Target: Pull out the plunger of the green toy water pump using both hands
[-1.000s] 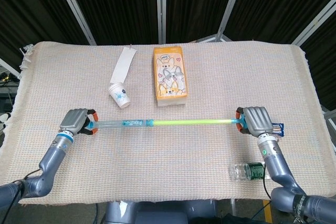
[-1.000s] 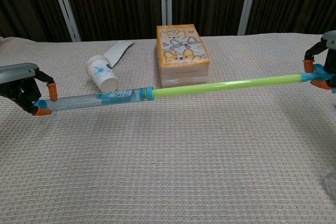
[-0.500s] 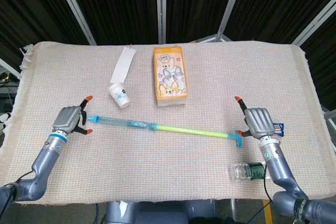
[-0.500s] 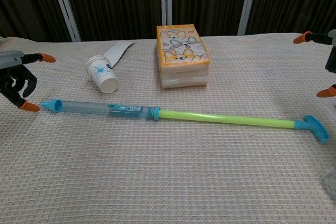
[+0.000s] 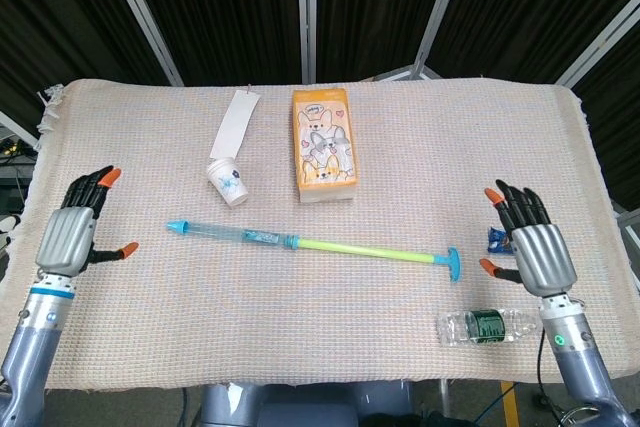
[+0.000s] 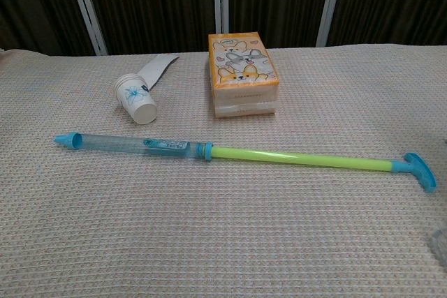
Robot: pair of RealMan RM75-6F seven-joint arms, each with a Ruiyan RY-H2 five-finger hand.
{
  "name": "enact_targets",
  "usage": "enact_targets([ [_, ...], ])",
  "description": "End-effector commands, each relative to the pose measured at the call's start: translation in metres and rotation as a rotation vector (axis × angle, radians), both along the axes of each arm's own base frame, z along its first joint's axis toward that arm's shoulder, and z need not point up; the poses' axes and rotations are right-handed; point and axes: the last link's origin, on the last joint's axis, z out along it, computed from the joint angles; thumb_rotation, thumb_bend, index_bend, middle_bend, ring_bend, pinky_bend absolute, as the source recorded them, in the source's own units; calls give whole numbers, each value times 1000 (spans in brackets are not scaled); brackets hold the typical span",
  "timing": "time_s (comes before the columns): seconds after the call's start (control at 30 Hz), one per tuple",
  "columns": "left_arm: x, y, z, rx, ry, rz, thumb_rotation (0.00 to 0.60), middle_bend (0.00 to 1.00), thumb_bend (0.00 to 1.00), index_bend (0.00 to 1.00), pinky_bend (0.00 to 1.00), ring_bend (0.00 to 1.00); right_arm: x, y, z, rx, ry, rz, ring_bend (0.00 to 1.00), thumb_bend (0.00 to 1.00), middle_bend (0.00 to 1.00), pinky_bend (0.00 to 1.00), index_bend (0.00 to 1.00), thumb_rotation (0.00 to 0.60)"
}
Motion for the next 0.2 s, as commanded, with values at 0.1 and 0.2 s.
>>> enact_targets([
  [0.1,1,-55,14,29,50,2,600,0,0,0,0,0,-8,26,10,-26,46,5,0,0,0,0,0,600],
  [0.2,1,-67,14,25,77,2,600,0,0,0,0,0,-10,35,13,-46,64,1,0,0,0,0,0,600],
])
